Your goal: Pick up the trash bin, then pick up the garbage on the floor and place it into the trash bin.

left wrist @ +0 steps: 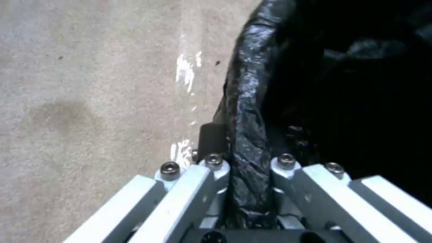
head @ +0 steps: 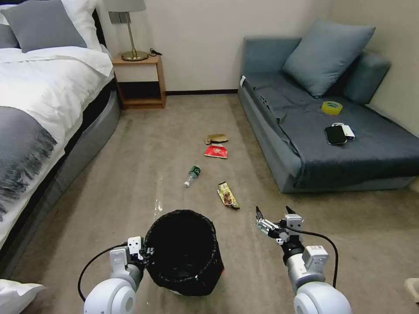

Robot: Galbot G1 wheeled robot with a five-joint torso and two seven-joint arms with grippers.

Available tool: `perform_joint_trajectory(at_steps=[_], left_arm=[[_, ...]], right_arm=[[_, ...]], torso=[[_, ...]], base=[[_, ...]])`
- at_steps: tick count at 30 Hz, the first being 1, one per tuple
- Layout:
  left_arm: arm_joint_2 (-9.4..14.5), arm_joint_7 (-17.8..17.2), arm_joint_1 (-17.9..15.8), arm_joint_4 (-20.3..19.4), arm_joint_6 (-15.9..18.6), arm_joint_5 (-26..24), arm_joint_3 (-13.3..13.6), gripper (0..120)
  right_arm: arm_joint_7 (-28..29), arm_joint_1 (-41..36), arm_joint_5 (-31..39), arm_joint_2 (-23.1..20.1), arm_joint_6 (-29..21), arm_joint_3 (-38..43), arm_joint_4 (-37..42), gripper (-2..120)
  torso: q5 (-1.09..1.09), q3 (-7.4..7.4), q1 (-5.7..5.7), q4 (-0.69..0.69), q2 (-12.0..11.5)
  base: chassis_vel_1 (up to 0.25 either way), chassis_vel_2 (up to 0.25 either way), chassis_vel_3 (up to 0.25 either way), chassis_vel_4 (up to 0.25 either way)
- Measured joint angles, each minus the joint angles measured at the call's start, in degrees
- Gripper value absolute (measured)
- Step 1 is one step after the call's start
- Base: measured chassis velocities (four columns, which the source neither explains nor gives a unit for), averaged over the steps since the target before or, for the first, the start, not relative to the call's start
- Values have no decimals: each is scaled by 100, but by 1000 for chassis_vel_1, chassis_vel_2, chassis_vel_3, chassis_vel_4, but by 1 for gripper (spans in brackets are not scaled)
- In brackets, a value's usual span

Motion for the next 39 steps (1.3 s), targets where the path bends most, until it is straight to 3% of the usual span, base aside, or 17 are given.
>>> perform_joint_trajectory(at_steps=[13,23,31,39], left_arm=[[-47,211,168,-172,-374,356,-73,5],[-89,409,334,-703,-739,367,-267,4],[-47,416,326,-1009,-728,118,-428,4],[25,322,305,-1170,-658,-165,-818,4]], right_arm=[[-12,-85,-77,46,83,-35,58,100],[-204,-237,-428,58,382,41,174,100],[-472,-580,-886,57,711,249,377,100],[-504,-742,-1036,51,869,271,474,100]], torso=[[2,0,0,1,0],[2,0,0,1,0],[1,0,0,0,0],[1,0,0,1,0]], base=[[0,0,0,0],[0,0,0,0],[0,0,0,0],[0,0,0,0]])
